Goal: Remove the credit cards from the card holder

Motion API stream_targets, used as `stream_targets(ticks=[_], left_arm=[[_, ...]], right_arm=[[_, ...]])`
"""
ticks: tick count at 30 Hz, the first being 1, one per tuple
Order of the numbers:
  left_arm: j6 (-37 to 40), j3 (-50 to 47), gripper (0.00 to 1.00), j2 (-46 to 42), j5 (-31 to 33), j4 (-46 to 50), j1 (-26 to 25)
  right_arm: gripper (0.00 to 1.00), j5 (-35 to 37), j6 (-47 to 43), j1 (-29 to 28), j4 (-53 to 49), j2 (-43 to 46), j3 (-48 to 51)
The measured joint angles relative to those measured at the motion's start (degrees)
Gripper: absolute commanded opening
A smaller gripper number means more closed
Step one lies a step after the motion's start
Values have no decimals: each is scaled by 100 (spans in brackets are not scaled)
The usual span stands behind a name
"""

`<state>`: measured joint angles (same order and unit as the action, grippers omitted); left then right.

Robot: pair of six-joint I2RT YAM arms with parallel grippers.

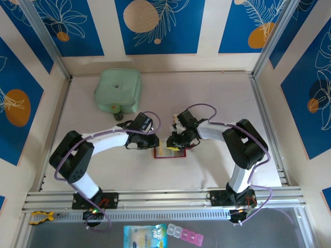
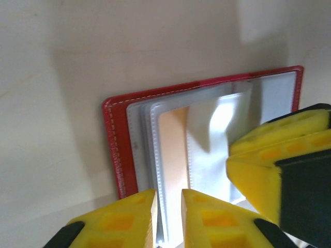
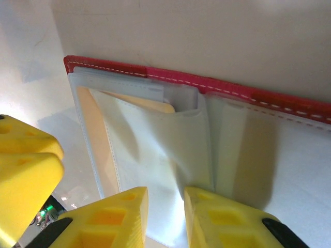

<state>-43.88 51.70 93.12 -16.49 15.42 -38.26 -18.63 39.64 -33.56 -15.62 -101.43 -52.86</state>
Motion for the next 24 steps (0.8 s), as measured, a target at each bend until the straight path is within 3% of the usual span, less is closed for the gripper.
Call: stream_targets(ticks=[9, 24], left_arm=[[-415, -2, 34, -28, -348, -494, -13], [-793, -149, 37, 376, -533, -1040, -39]], right_arm=[[23, -466, -13, 203, 481, 0, 295], [21, -1106, 142, 485, 1036, -17, 660]])
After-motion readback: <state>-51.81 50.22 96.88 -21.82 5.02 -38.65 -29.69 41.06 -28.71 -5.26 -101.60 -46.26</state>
